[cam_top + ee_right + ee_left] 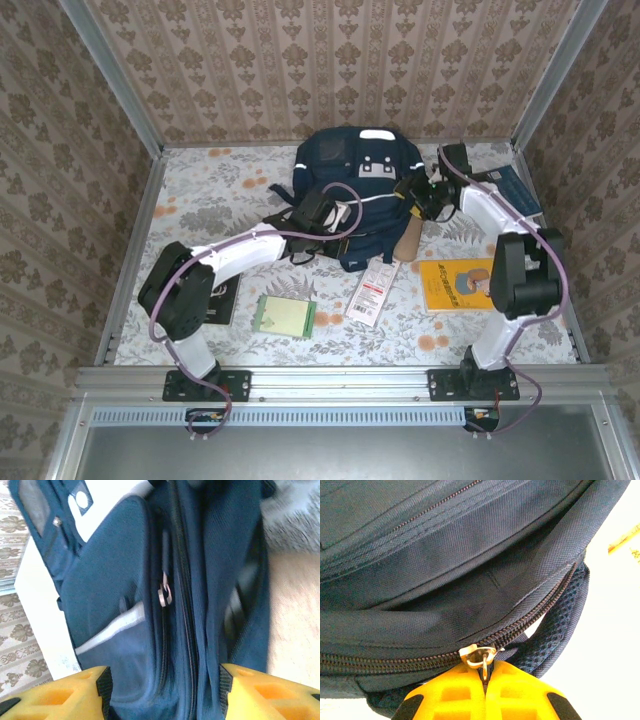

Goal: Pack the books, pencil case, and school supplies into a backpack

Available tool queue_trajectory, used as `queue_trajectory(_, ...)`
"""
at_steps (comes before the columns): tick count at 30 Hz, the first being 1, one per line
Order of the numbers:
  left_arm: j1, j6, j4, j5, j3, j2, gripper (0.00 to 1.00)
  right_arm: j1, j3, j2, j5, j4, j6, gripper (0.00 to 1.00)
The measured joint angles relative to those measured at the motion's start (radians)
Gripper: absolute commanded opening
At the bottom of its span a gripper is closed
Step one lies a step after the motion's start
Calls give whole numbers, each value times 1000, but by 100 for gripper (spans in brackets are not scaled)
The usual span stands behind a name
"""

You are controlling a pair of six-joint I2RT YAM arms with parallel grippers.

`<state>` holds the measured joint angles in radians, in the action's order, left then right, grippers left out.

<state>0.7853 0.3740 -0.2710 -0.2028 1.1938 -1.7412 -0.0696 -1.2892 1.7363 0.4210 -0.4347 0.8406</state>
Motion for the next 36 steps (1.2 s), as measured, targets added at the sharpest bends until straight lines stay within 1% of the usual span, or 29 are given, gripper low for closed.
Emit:
queue_trajectory(3,1,0,-18,-12,22,-24,0,-34,110,-92,-2,40,50,55)
queue_trajectory(5,1,0,-23,-19,35,-38,0,-66,148,-114,1,71,80,53)
queue_trajectory(10,1,0,-32,-33,45,-48,0,-155,155,-101,-4,96,126,54)
queue_trajectory(14,1,-1,-33,-37,45,-48,0,-207,155,-106,-52,87,133,56)
queue_trajectory(18,1,0,-32,-37,45,-48,0,-219,189,-169,-124,68,152,53)
queue_trajectory(21,1,-1,-32,-37,45,-48,0,-219,235,-222,-155,66,182,52)
queue_trajectory(24,1,-1,-32,-37,45,-48,0,-219,242,-202,-156,79,206,51)
queue_trajectory(29,1,-5,-33,-38,45,-48,0,-219,235,-121,-157,111,227,48)
queue_trajectory(31,1,-10,-34,-38,45,-48,0,-218,215,-96,-160,112,232,42)
queue_trajectory(33,1,-13,-37,-38,45,-48,0,-216,194,-75,-160,117,235,32)
queue_trajectory(35,1,-18,-43,-37,45,-48,0,-216,188,-67,-161,116,236,9)
queue_trajectory(36,0,-20,-45,-36,45,-48,0,-216,188,-67,-161,111,238,0)
